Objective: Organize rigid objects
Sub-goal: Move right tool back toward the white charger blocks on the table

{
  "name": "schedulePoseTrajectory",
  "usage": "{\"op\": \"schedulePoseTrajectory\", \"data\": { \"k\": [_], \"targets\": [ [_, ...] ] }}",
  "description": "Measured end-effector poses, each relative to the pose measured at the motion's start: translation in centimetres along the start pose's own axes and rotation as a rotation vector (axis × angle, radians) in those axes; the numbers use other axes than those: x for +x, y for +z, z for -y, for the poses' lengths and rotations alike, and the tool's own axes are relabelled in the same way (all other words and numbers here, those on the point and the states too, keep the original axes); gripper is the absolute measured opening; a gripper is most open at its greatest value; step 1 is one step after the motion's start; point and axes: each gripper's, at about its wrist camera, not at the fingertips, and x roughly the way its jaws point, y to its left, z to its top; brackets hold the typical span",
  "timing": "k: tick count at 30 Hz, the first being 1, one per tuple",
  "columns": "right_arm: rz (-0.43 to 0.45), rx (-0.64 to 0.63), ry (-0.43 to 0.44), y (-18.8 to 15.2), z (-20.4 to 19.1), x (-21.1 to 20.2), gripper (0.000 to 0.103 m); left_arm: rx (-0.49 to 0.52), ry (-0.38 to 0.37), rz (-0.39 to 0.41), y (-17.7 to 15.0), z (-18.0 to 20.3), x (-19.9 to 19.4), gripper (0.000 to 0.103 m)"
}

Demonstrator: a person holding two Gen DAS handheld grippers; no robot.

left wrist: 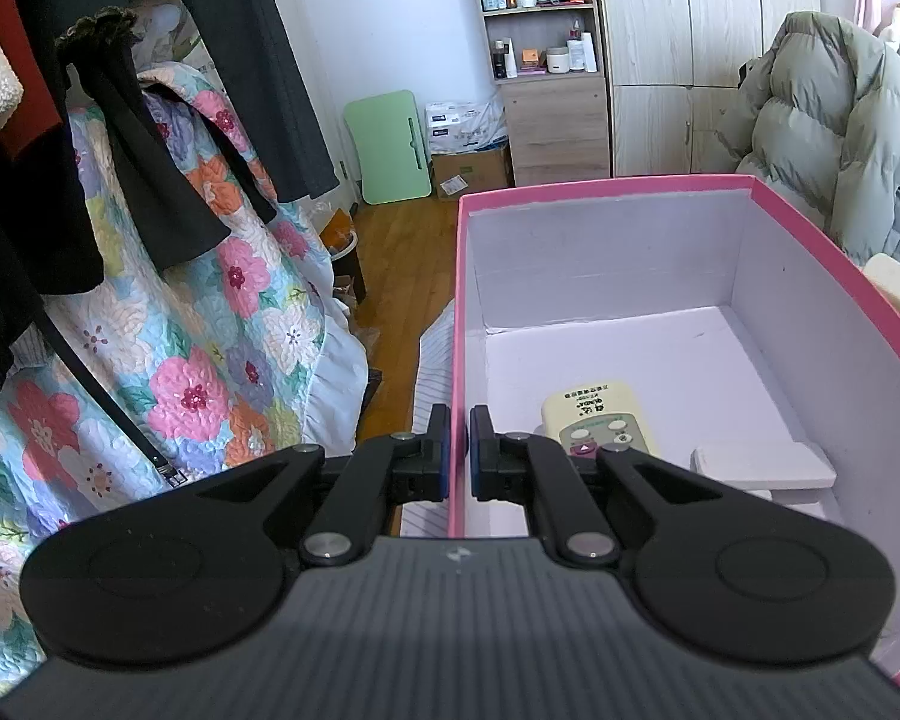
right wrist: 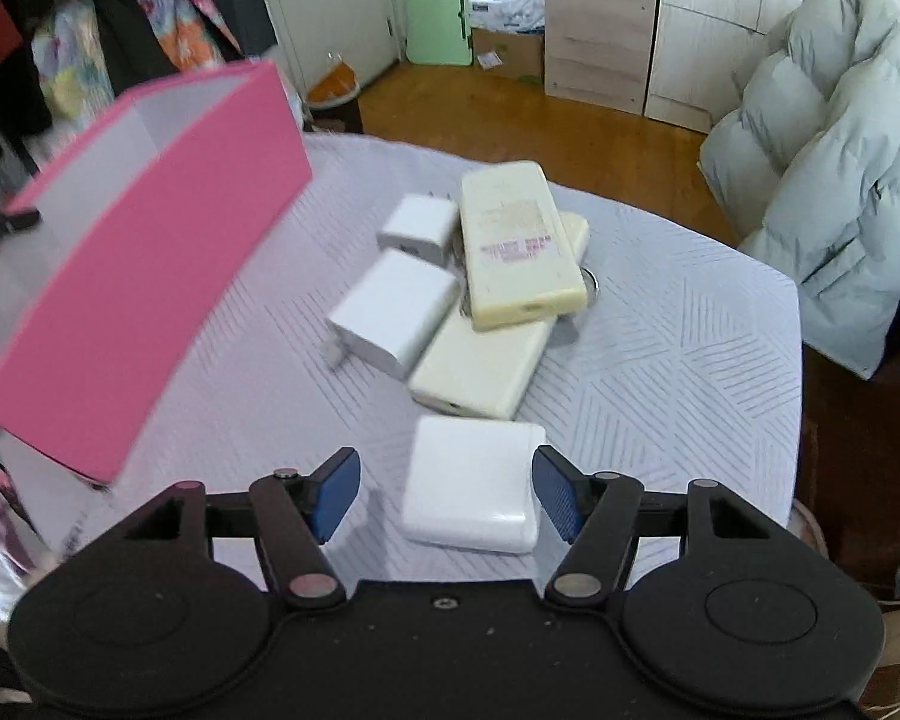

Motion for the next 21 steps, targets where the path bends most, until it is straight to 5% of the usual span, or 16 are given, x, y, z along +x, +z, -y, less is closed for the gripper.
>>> {"op": "schedulePoseTrajectory", "data": {
  "k": [10,14,21],
  "targets": [
    [-0.008,-0.056,-0.066,-0.4,-0.3,1.9,0.075,-0.004,0.002,-0.001,0.0,0.1,0.0,0.005],
    [0.047,-0.096,-0.121,-0.8,-1.1,2.0,0.065,-0.008,0.001,-0.007,0.0,0.0,0.1,0.005],
    [0.095,-0.037,-0.079,-0.7,-0.9,0.4,0.062,-0.015,-0.007,-0.007,0.0,-0.1,0.2,0.005]
  ]
}}
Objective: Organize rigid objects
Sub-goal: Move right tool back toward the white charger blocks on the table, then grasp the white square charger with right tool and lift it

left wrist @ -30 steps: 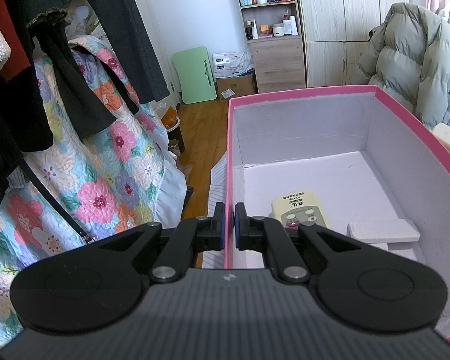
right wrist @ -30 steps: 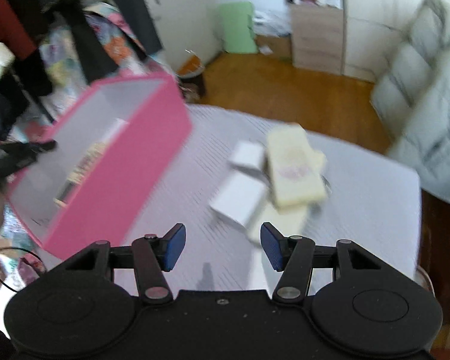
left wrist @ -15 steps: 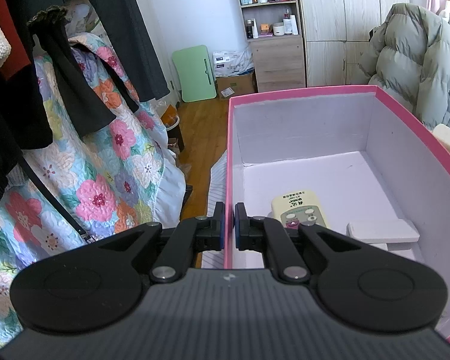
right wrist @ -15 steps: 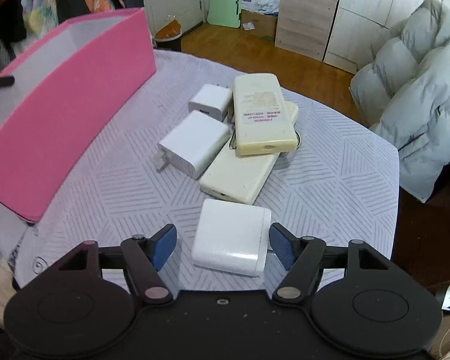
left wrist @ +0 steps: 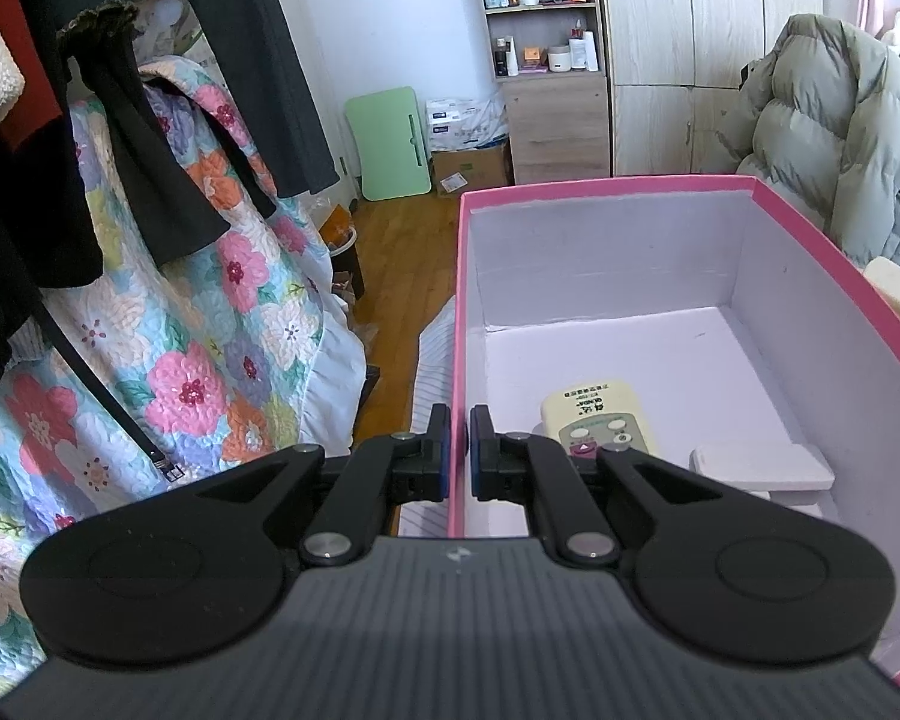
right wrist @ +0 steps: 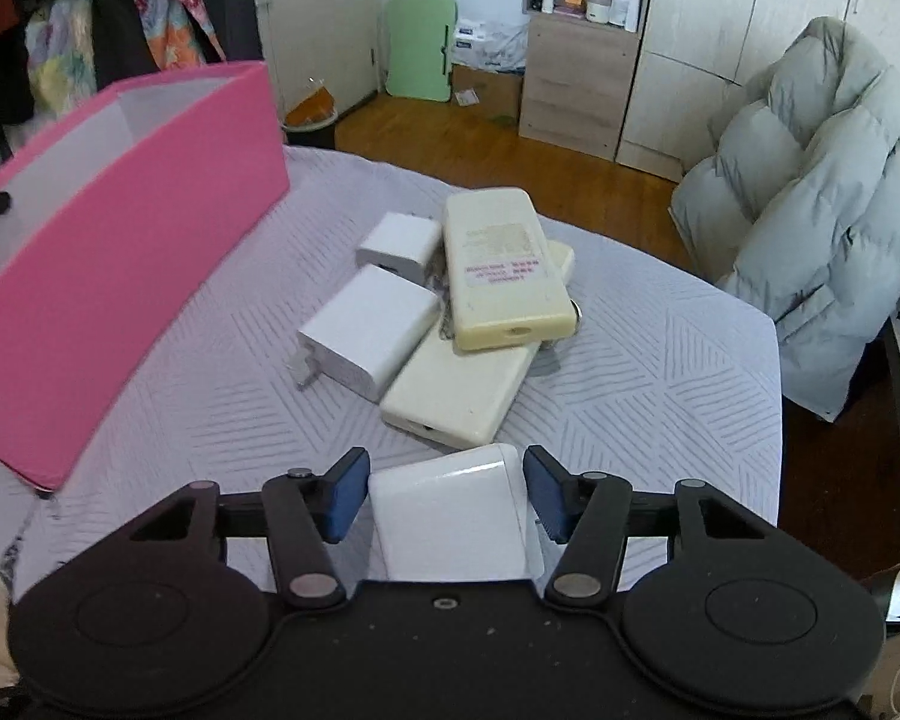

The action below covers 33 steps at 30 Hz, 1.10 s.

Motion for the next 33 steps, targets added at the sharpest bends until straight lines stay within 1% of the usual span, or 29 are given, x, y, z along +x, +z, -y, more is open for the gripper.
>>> {"op": "schedulePoseTrajectory", "data": {
  "k": [6,12,17,19,21,22,26,29,30,33],
  "targets": [
    [0.017,-0.012,0.042,0.2,-1.4,-0.4,0.061,-0.002,-0.002,0.001,0.0,0.1,0.0,0.005],
    [0.008,-0.078,0.107,0.6,-3.7,0.2,0.061,-0.004,-0.004,0.002,0.1,0.1,-0.1,0.005],
    [-0.044,-0.16,0.071,0.7,-5.6,2.0,0.062,-0.006,-0.005,0.002,0.2,0.2,-0.1,0.005],
    [-0.052,-0.191,0.066,0.7,-6.1,2.0,0.066,-0.005,0.0,-0.003,0.2,0.3,-0.1,0.005],
    [-0.055,-0.214,0.085,0.6,-6.3,1.5,0.074,-0.009,-0.006,-0.002,0.2,0.3,-0.1,0.005],
    [-0.055,-0.224,0.093,0.5,-6.3,1.2,0.074,-0.01,-0.006,-0.001,0.2,0.3,-0.1,0.005],
    [-0.064,-0.249,0.076,0.1,-6.2,0.4,0.074,-0.016,-0.011,0.001,0.1,0.2,0.0,0.005],
    [-0.072,-0.254,0.066,-0.5,-6.1,0.7,0.073,-0.016,-0.011,0.003,0.1,0.1,0.0,0.005],
    [-0.076,-0.256,0.065,-0.7,-6.1,0.9,0.072,-0.018,-0.013,0.002,0.0,0.0,-0.1,0.005],
    [-0.04,-0.299,0.029,-1.2,-6.5,1.3,0.064,-0.013,-0.009,0.002,0.0,0.0,0.0,0.005]
  ]
}}
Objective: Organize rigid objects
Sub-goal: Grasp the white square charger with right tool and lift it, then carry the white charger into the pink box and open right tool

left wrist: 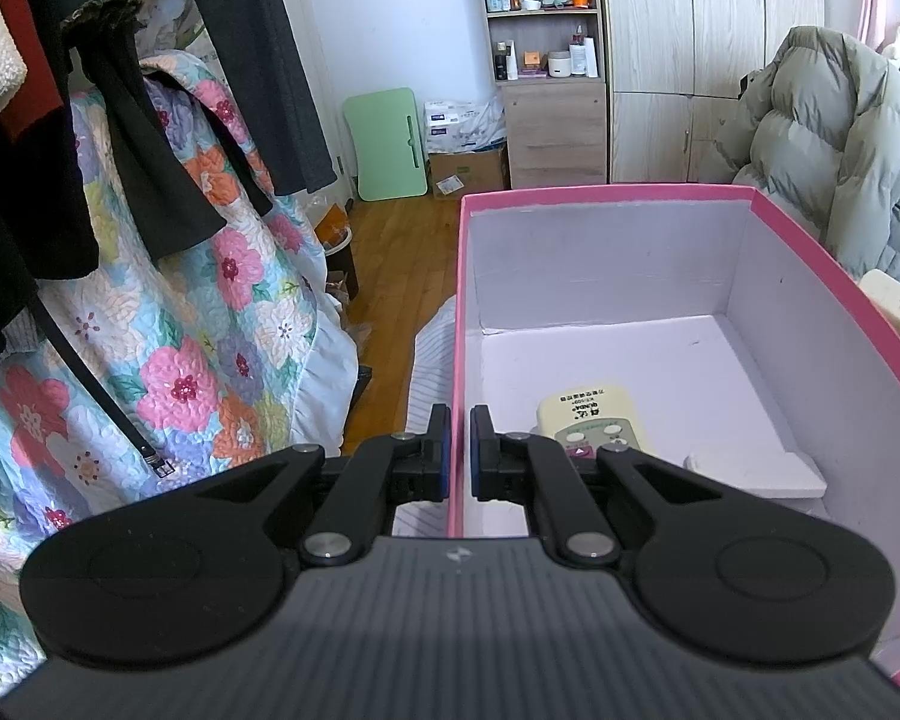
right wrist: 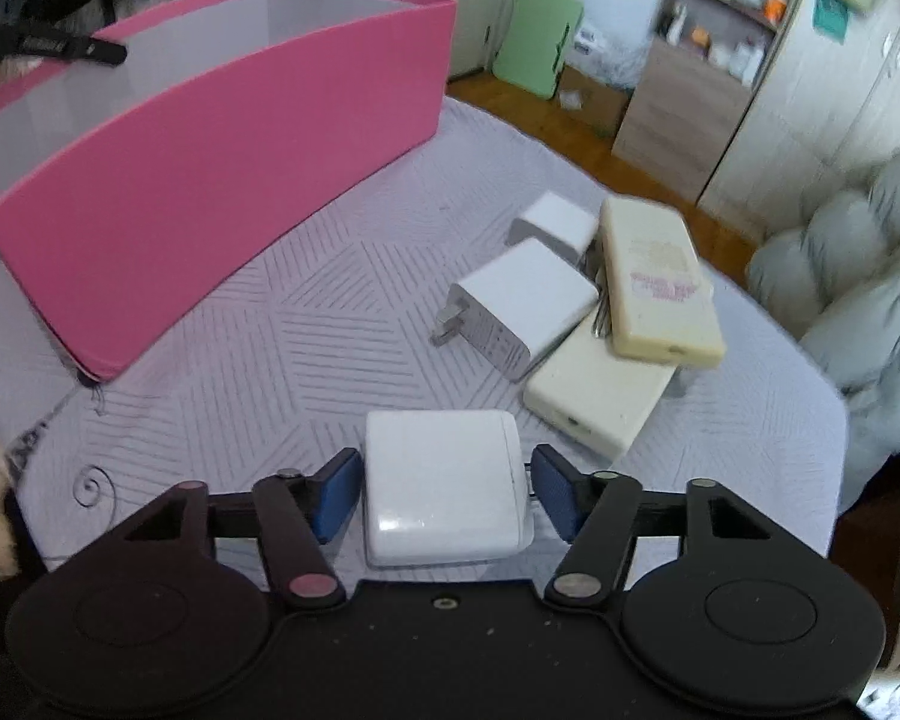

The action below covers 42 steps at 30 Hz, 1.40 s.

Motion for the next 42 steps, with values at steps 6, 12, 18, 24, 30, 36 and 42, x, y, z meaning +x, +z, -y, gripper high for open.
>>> {"op": "schedulePoseTrajectory", "data": {
  "k": [6,12,18,24,30,36,42],
  "targets": [
    [0.019,0.086,0.014,0.3,0.7,-1.4,0.063,-0.001,0.002,-0.001,-0.2,-0.2,0.0,0.005],
    [0.132,0.108,0.055,2.3,0.7,-4.9,0.063,0.002,0.004,0.0,-0.2,-0.3,0.0,0.005],
    [0.274,0.011,0.194,7.2,-1.6,-8.3,0.064,0.001,0.003,0.002,-0.3,-0.2,0.0,0.005],
    [0.237,-0.193,0.345,13.2,-6.2,-6.8,0.064,0.008,0.01,0.007,-0.5,0.3,0.0,0.005],
    [0.065,-0.36,0.41,16.8,-10.9,-1.3,0.064,0.012,0.01,0.004,-0.7,0.7,0.1,0.005],
    [-0.097,-0.484,0.346,17.3,-13.3,3.8,0.063,0.0,0.005,0.005,-0.7,0.8,-0.1,0.005],
    [-0.097,-0.497,0.414,17.2,-13.4,4.2,0.062,-0.016,-0.004,0.009,-0.5,0.1,0.0,0.005]
  ]
}}
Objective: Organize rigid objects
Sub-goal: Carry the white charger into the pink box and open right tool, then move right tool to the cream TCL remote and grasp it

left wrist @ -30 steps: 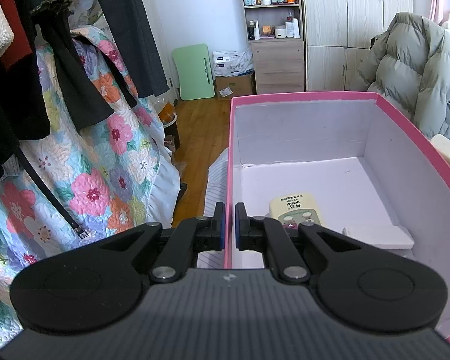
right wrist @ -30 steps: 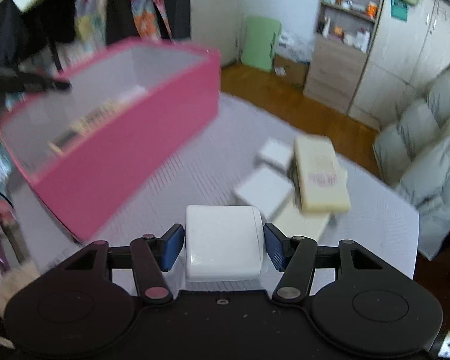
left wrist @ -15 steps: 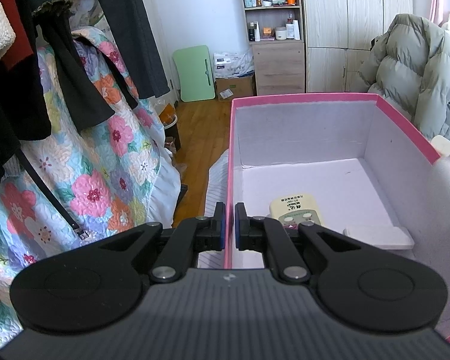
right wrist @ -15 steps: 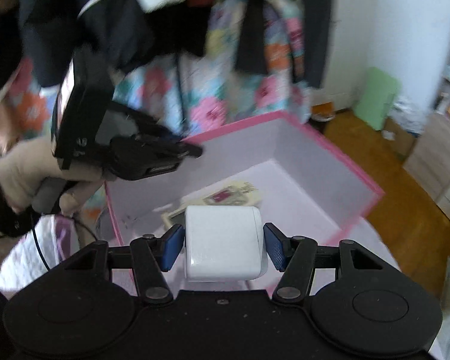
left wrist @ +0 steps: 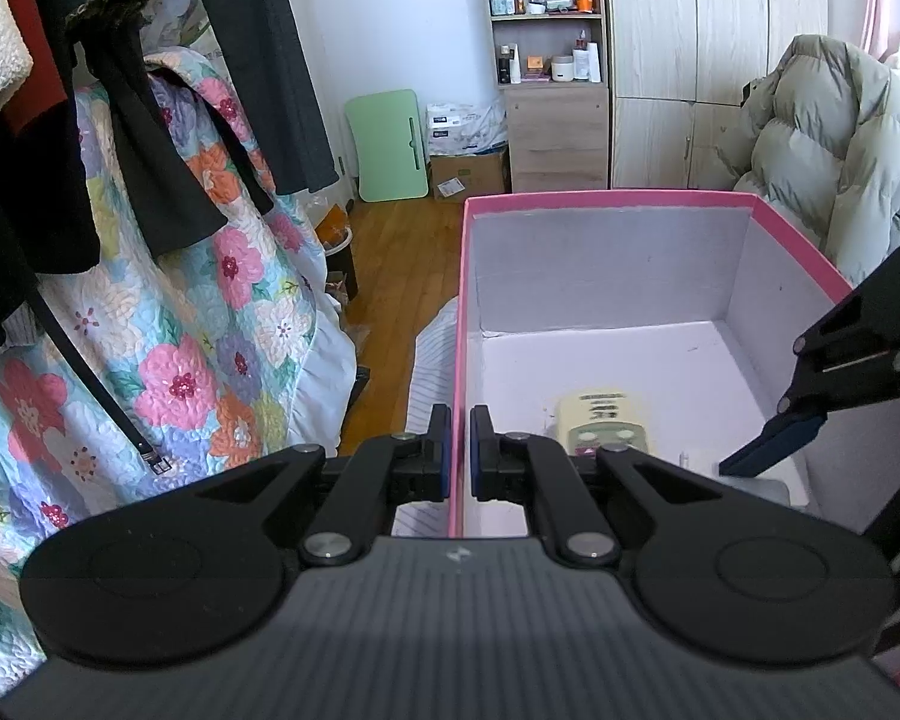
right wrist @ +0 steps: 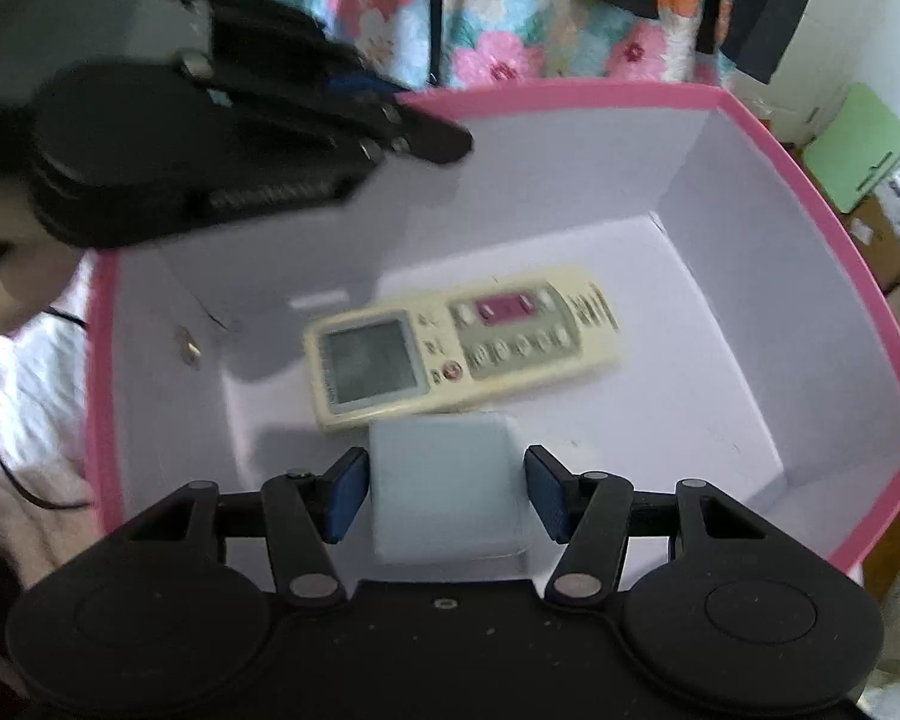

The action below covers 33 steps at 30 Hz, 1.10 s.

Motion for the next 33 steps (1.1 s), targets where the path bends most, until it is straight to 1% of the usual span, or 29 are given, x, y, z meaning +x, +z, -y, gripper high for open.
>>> {"op": "schedulePoseTrajectory", "data": {
  "k": [1,2,5,7,11,13,16,18,21,26,28,30,33],
  "targets": [
    [0.023,0.004,0.003,0.0,0.0,-0.4,0.063,0.001,-0.001,0.0,0.0,0.0,0.0,0.005],
    [0.045,0.014,0.002,-0.2,0.1,-1.0,0.067,0.002,-0.001,0.001,0.0,0.0,0.0,0.005],
    [0.117,0.065,-0.034,-1.6,0.9,-3.4,0.067,0.004,-0.002,0.002,0.0,0.0,0.1,0.005],
    [0.169,0.116,-0.06,-2.8,1.5,-5.5,0.067,0.002,-0.002,0.002,-0.1,0.0,0.0,0.005],
    [0.287,0.249,-0.122,-6.4,3.6,-10.7,0.067,0.002,-0.003,0.002,0.0,-0.1,0.0,0.005],
    [0.308,0.323,-0.172,-8.1,5.0,-12.8,0.067,0.002,-0.003,0.003,-0.1,-0.1,0.0,0.005],
    [0.297,0.436,-0.247,-11.1,7.4,-14.3,0.068,0.001,-0.004,0.003,-0.1,-0.1,0.0,0.005],
    [0.279,0.511,-0.269,-12.9,9.3,-14.5,0.068,-0.001,-0.005,0.005,0.0,-0.2,0.1,0.005],
    [0.242,0.601,-0.276,-15.4,11.5,-13.7,0.067,-0.001,-0.005,0.003,0.0,-0.2,0.1,0.005],
    [0.156,0.674,-0.335,-18.2,14.0,-10.3,0.067,0.01,0.002,0.001,-0.1,0.1,0.1,0.005],
    [0.127,0.685,-0.358,-18.9,14.9,-9.2,0.067,0.009,0.0,0.0,-0.2,0.3,0.1,0.005],
    [0.113,0.683,-0.362,-19.3,15.5,-8.4,0.067,0.004,-0.004,-0.001,-0.2,0.3,0.1,0.005],
    [0.108,0.684,-0.346,-19.1,16.4,-7.6,0.067,0.003,-0.003,-0.002,-0.2,0.4,0.1,0.005]
  ]
}}
